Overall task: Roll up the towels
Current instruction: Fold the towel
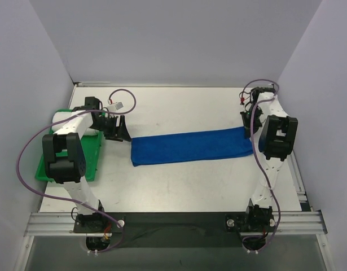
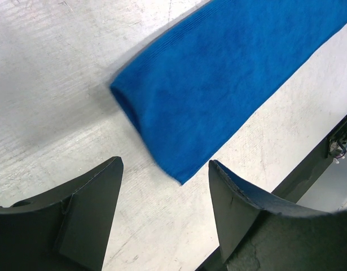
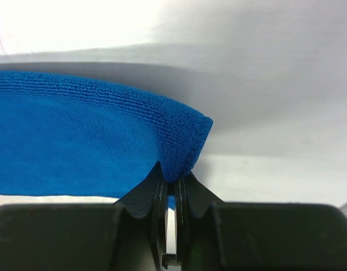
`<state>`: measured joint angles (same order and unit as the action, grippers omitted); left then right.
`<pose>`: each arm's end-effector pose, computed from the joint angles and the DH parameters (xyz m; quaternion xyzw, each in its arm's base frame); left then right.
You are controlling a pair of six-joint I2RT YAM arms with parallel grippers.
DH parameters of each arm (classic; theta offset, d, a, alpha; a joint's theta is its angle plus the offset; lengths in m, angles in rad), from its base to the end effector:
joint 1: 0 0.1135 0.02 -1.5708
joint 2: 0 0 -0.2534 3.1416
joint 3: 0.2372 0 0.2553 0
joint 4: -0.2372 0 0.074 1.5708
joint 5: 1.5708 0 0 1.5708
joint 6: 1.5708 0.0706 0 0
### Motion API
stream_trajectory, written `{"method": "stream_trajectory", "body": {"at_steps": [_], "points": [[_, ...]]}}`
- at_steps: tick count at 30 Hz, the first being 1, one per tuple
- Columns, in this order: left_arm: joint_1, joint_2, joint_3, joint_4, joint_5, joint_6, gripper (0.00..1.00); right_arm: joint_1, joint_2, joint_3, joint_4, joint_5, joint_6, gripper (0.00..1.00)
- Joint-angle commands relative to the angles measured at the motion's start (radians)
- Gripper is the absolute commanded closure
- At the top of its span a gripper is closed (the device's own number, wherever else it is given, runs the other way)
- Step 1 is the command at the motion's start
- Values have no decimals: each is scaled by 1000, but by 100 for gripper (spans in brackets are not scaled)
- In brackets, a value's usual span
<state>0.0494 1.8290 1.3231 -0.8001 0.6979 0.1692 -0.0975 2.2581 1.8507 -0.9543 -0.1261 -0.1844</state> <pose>0.3662 -0.0273 0.1671 0.1008 0.9271 -0.3234 0.1603 0.4610 -0.0362 0.1252 -0.0497 0.9913 0.0474 0.1119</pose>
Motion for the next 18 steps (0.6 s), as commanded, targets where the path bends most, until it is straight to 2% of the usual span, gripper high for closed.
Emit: {"method": "stream_trajectory", "body": {"at_steps": [1,6,12,18], "points": [[7,-51,1,-8,31,23,27,-4,-61,79,-93,7,-29,100],[6,-47,-16,-10,31,32,28,38,-121,27,-113,-36,-3,100],[-2,-45,-36,-11,44,46,27,146,-173,-36,-113,-133,74,100],[-40,-39,-74,-14,57,56,32,243,-138,-18,-110,-251,135,100]]}}
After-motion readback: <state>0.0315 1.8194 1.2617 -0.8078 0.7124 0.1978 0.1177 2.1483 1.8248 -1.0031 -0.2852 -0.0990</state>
